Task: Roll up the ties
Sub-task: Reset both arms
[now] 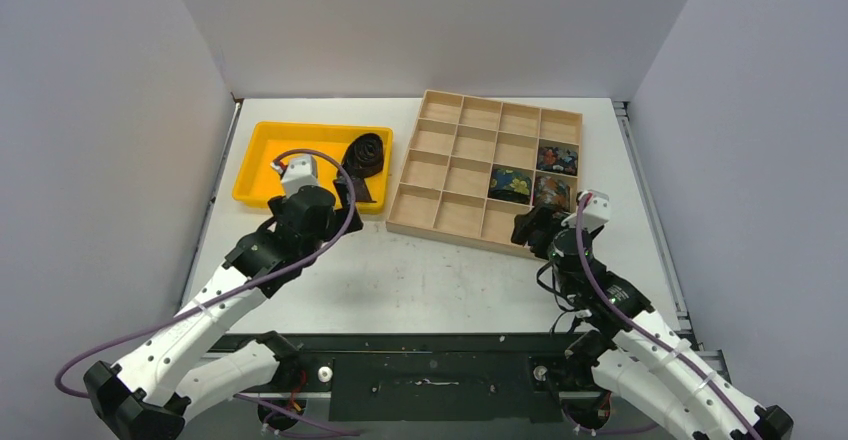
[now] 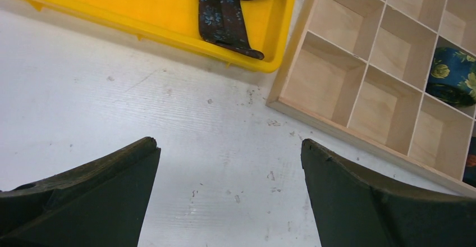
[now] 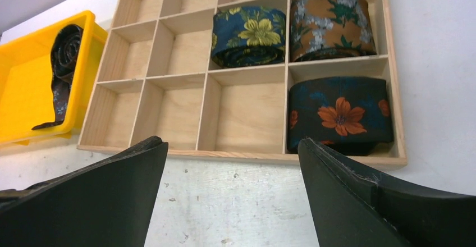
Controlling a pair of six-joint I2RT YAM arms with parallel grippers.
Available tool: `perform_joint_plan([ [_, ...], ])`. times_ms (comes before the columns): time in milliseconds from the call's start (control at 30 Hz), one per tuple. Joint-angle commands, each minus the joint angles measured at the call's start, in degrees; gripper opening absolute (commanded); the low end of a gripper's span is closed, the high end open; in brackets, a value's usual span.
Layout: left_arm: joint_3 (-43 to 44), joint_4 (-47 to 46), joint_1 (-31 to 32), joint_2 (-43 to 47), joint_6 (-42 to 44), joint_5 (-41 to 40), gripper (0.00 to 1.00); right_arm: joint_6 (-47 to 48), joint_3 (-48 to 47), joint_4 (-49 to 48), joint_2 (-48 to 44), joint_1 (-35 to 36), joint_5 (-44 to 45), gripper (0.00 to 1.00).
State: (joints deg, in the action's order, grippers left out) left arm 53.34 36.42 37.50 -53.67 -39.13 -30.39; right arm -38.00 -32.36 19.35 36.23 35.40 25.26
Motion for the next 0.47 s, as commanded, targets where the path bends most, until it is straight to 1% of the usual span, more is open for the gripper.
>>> perform_joint_plan([
  [0,-0.8,0.5,1.7,3.0,0.1,-7.3,0.96,-6.8,3.7,-7.1,-2.6,0.5,0.5,0.9],
  [200,-2.8,-0.1,3.6,6.7,-1.9,-11.3,0.96,-11.2,11.0,-15.9,-10.9,0.5,2.0,0.9],
  [300,-3.1,-0.3,4.4,7.7,-3.0,-12.4,0.97,-7.5,12.6,-21.5,-12.4,0.5,2.4,0.9],
  [367,-3.9,-1.1,5.7,8.2,-2.7,-13.4,0.96,-2.9,11.1,-21.7,-11.3,0.5,2.6,0.9],
  [433,-3.6,-1.5,6.6,8.2,-2.1,-14.0,0.96,-1.9,8.0,-17.9,-8.0,0.6,5.6,0.9],
])
